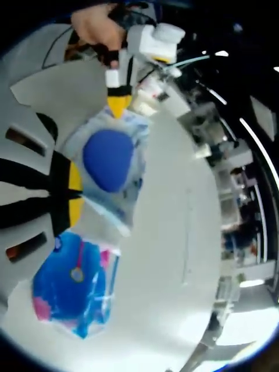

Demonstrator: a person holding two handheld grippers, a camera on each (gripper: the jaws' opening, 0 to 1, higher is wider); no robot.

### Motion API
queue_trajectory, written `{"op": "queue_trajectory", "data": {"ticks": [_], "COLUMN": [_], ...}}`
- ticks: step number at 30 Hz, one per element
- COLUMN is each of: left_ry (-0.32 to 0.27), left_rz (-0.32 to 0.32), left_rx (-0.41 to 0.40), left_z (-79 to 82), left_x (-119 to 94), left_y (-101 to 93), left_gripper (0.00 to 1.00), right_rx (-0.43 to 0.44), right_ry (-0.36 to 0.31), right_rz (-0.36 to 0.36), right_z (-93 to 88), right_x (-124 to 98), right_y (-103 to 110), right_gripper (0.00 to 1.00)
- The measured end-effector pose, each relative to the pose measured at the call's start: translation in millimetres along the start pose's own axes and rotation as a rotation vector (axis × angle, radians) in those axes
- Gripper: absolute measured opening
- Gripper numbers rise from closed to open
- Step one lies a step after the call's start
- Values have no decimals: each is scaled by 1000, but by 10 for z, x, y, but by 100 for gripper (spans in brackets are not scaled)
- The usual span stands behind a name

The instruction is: Arrange the tabletop items into an orderly group along one side of the table until the central work area is clear of visible clutter.

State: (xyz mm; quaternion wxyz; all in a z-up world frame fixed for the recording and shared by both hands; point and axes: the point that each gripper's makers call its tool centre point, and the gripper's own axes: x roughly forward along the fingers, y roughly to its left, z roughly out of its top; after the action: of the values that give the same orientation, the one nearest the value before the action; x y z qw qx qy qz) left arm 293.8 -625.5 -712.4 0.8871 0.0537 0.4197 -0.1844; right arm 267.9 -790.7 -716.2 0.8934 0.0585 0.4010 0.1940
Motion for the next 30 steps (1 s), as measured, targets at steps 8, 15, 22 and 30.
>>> {"op": "queue_trajectory", "data": {"ticks": [8, 15, 22, 30], "left_ry": [8, 21, 30, 32], "left_rz": [9, 2, 10, 17], "left_rx": [7, 11, 29, 44], "left_z": [-20, -49, -44, -82], "left_x": [41, 46, 75, 67], "left_y": [19, 21, 25, 34], "left_gripper": [1, 1, 2, 5], "right_rx": [10, 6, -11, -18], "right_ry": [-3, -3, -13, -17], "right_rz": [2, -5, -13, -10], "right_z": [-3, -10, -6, -41], "right_x": [50, 75, 85, 76], "right_y": [-9, -40, -66, -50], "right_gripper": [0, 0, 3, 15]}}
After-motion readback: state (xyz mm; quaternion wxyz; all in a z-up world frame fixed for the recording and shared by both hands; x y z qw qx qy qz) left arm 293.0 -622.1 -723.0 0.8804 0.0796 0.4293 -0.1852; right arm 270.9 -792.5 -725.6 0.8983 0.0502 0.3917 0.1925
